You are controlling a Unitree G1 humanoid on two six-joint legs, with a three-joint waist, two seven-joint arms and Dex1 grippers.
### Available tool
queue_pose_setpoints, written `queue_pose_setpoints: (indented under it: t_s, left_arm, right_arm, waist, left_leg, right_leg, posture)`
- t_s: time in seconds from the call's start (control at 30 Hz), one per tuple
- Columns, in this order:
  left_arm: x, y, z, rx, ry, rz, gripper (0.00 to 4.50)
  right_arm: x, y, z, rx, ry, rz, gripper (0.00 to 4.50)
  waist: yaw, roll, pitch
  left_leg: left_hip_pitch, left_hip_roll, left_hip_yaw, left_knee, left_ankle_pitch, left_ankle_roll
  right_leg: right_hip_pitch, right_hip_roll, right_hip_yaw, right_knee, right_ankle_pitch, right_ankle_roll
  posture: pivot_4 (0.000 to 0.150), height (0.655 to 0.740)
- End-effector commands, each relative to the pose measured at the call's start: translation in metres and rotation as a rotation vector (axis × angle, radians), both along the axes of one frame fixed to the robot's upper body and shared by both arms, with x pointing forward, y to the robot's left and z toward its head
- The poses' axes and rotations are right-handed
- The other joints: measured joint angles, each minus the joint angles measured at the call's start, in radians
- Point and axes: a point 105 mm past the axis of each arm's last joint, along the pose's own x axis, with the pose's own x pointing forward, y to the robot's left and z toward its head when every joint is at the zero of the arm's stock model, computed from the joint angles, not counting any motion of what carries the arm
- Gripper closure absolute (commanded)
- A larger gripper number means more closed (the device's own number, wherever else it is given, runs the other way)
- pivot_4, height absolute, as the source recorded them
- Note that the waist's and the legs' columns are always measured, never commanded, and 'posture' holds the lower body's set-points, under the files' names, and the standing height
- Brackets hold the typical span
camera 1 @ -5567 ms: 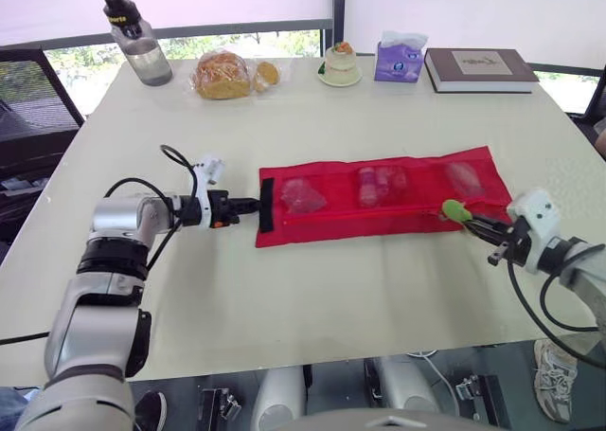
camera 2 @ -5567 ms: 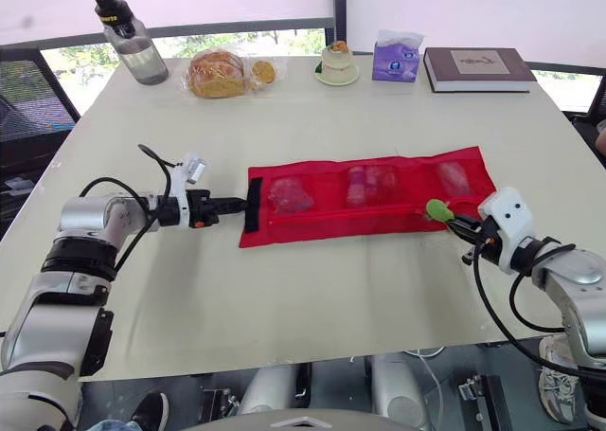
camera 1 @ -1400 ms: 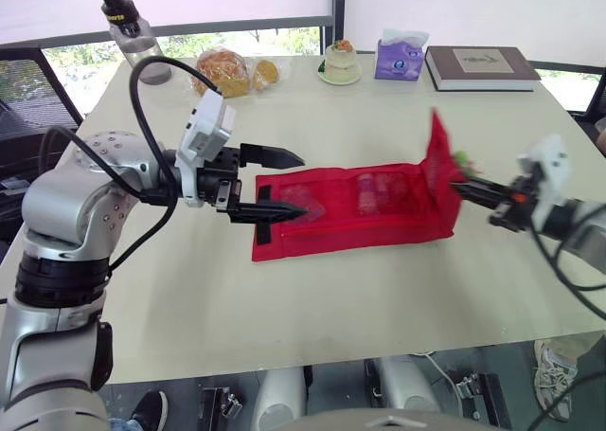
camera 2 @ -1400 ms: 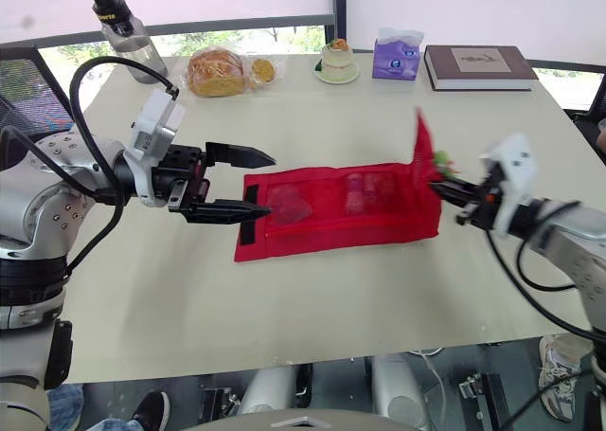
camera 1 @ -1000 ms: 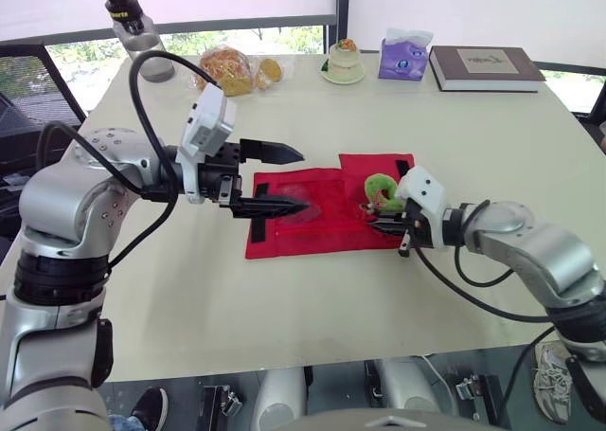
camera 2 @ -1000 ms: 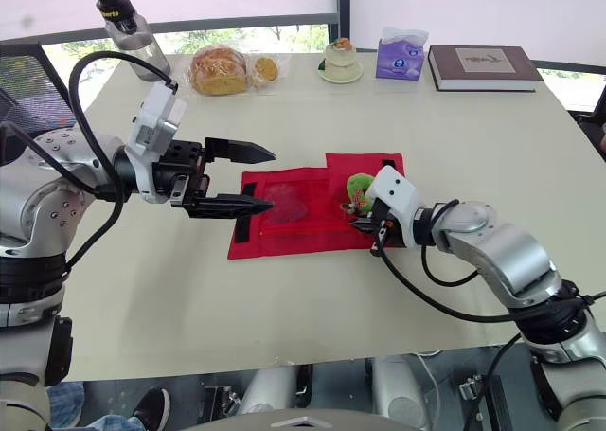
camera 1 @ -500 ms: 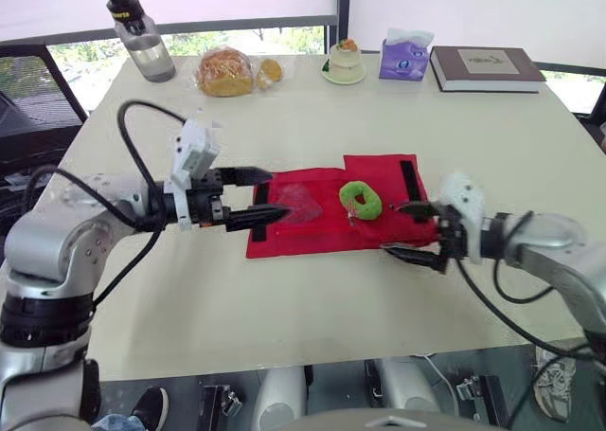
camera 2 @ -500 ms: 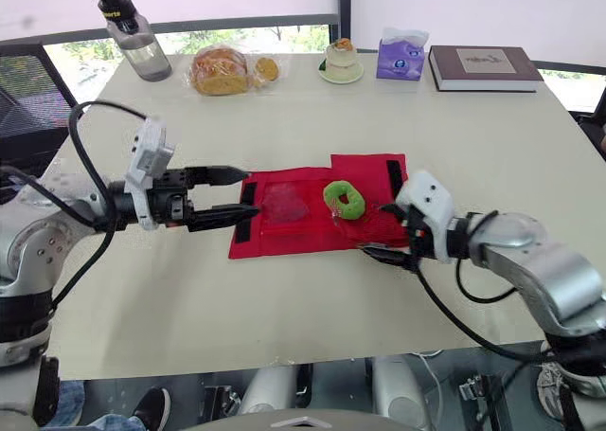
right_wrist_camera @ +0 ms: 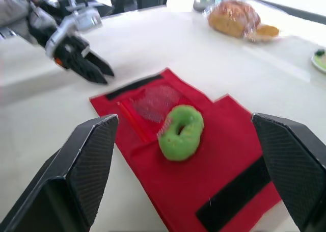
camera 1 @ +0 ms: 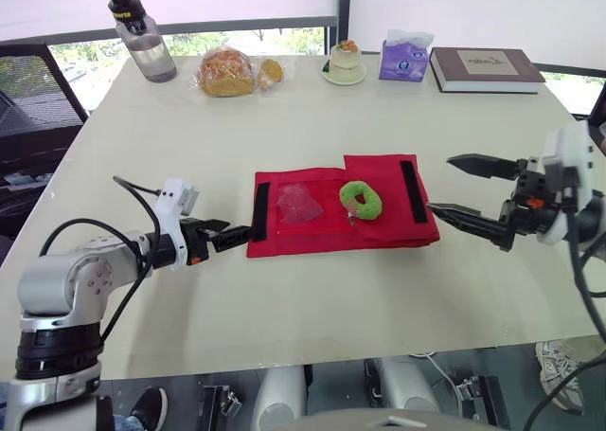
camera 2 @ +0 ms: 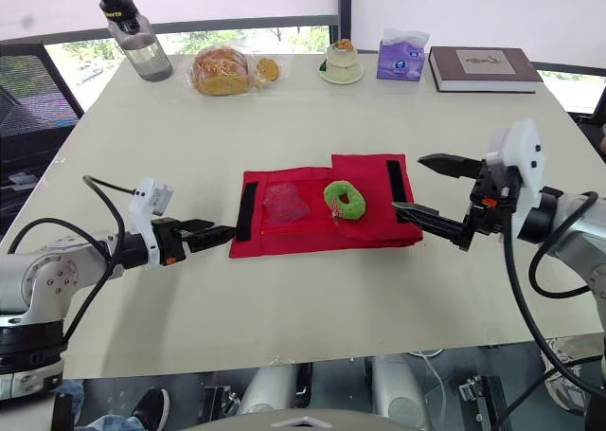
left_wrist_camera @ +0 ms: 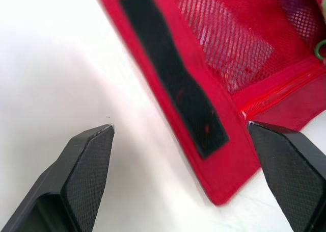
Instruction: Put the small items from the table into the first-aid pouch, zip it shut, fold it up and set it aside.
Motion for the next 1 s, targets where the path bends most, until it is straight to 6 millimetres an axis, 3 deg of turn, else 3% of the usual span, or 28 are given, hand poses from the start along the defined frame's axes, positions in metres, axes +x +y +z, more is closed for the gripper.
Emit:
queue_pose_setpoints:
  t_s: [0.03,0.17,0.4,0.43,0.5,0.53,0.57,0.77,0.8,1.0]
  left_arm:
    - [-0.007,-0.012,-0.003,-0.099,0.091,-0.022,0.0]
    - [-0.007,-0.027,-0.009,-0.198,0.17,-0.038,0.0]
    - [-0.003,-0.035,-0.004,-0.305,0.19,-0.031,0.0]
    - [-0.003,-0.035,-0.003,-0.316,0.189,-0.031,0.54]
    - [-0.002,-0.035,-0.004,-0.321,0.191,-0.026,0.77]
    - [-0.003,-0.035,-0.005,-0.321,0.196,-0.021,1.32]
    - [-0.004,-0.035,-0.007,-0.323,0.2,-0.019,1.48]
    - [-0.012,-0.025,-0.009,-0.306,0.213,-0.012,4.17]
    - [-0.013,-0.021,-0.009,-0.297,0.217,-0.009,4.46]
    - [-0.019,0.001,-0.005,-0.253,0.218,-0.013,4.46]
  right_arm:
    - [-0.009,0.008,0.015,0.004,-0.055,0.049,0.06]
    - [-0.011,0.016,0.02,0.007,-0.072,0.078,0.06]
    - [-0.011,0.016,0.021,0.0,-0.078,0.08,0.06]
    - [-0.011,0.016,0.021,-0.001,-0.078,0.08,0.0]
    - [-0.011,0.015,0.021,-0.001,-0.078,0.08,0.0]
    - [-0.011,0.015,0.02,-0.001,-0.078,0.08,0.0]
    - [-0.011,0.016,0.02,0.002,-0.078,0.081,0.0]
    - [-0.013,0.019,0.019,0.009,-0.075,0.102,0.0]
    - [-0.013,0.019,0.018,0.008,-0.074,0.109,0.0]
    - [-0.01,0.023,0.014,0.002,-0.081,0.129,0.0]
  waist:
    - [0.001,0.0,0.0]
    - [0.006,0.0,-0.001]
    - [0.016,0.0,-0.001]
    - [0.017,0.0,-0.001]
    - [0.019,0.0,-0.001]
    - [0.021,0.0,-0.001]
    - [0.021,0.0,-0.001]
    - [0.021,0.0,-0.001]
    - [0.021,0.0,-0.001]
    - [0.013,0.0,-0.001]
  left_leg:
    - [0.0,0.0,0.0,0.0,0.0,0.0]
    - [0.0,-0.001,0.0,0.0,0.0,0.0]
    - [0.0,-0.002,-0.001,0.001,0.0,0.0]
    - [0.0,-0.002,-0.001,0.001,0.0,0.0]
    - [0.0,-0.002,-0.001,0.001,0.0,0.0]
    - [0.0,-0.002,-0.001,0.001,0.0,0.0]
    - [0.0,-0.002,-0.001,0.001,0.0,0.0]
    - [-0.001,-0.001,-0.001,0.0,0.0,0.0]
    - [-0.001,-0.001,-0.001,0.0,0.0,0.0]
    - [0.0,0.0,-0.001,0.0,0.0,0.0]
  right_leg:
    - [0.0,0.0,0.0,0.0,0.0,0.0]
    - [0.0,-0.001,0.0,0.0,0.0,0.0]
    - [0.001,-0.001,0.0,0.0,0.0,-0.001]
    - [0.001,-0.001,-0.001,0.0,0.0,-0.001]
    - [0.001,-0.001,0.0,0.0,0.0,-0.001]
    - [0.001,-0.001,0.0,0.0,0.0,-0.001]
    - [0.0,-0.001,-0.001,0.0,0.0,-0.001]
    - [0.0,-0.001,-0.001,0.0,0.0,-0.001]
    - [0.0,-0.001,-0.001,0.0,0.0,-0.001]
    - [0.0,-0.001,-0.001,0.0,-0.001,-0.004]
  posture:
    - [0.15,0.7387]
    - [0.15,0.7387]
    - [0.15,0.7387]
    - [0.15,0.7387]
    - [0.15,0.7387]
    - [0.15,0.7387]
    - [0.15,0.7387]
    - [0.15,0.7387]
    - [0.15,0.7387]
    - [0.15,0.7387]
